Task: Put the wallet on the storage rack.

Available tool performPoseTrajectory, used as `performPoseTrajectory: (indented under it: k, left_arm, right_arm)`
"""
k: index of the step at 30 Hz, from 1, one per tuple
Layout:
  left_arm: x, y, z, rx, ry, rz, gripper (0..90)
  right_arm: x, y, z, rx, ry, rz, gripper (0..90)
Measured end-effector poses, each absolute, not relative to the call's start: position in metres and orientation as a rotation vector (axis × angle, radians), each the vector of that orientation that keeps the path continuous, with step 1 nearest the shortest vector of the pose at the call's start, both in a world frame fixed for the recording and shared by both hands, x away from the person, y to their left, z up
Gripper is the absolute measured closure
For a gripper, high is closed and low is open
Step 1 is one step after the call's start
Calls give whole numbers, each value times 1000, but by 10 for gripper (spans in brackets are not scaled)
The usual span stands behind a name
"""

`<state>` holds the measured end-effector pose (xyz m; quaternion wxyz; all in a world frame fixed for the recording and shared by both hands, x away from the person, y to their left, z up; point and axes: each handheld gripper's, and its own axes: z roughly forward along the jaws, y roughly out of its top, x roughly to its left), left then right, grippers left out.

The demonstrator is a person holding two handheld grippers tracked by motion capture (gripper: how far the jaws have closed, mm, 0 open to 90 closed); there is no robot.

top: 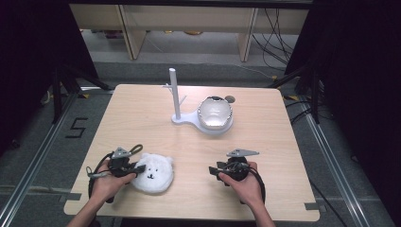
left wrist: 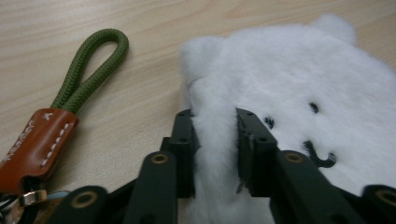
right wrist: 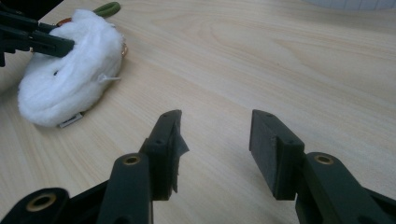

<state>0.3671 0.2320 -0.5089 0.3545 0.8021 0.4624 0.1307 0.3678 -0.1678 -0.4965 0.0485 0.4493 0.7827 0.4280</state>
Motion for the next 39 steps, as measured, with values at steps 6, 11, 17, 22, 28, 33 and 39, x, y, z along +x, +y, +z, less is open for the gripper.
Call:
performPoseTrajectory:
  k: [6, 11, 17, 22, 28, 33, 39]
  left_arm:
    - [365, 231, -506, 2073, 1139, 346, 782]
    - [359, 223, -496, 1977, 1058, 315, 791]
    - [352, 206, -476, 1927, 935, 312, 791]
    - [351, 193, -463, 1906, 859, 317, 791]
    - [351, 178, -454, 1905, 791, 293, 791]
    - [349, 167, -449, 1904, 749, 274, 791]
    - [348, 161, -444, 1885, 705, 250, 789]
  right_arm:
    - [369, -166, -494, 1355, 2396, 1320, 546]
    - [370, -161, -486, 1388, 2417, 1338, 546]
    - [377, -153, -475, 1283, 2493, 1421, 528]
    - [379, -144, -466, 1267, 2547, 1532, 479]
    - [387, -135, -467, 1177, 2603, 1585, 430]
    - [392, -132, -469, 1169, 2643, 1627, 396]
    - [393, -131, -471, 1077, 2701, 1660, 521]
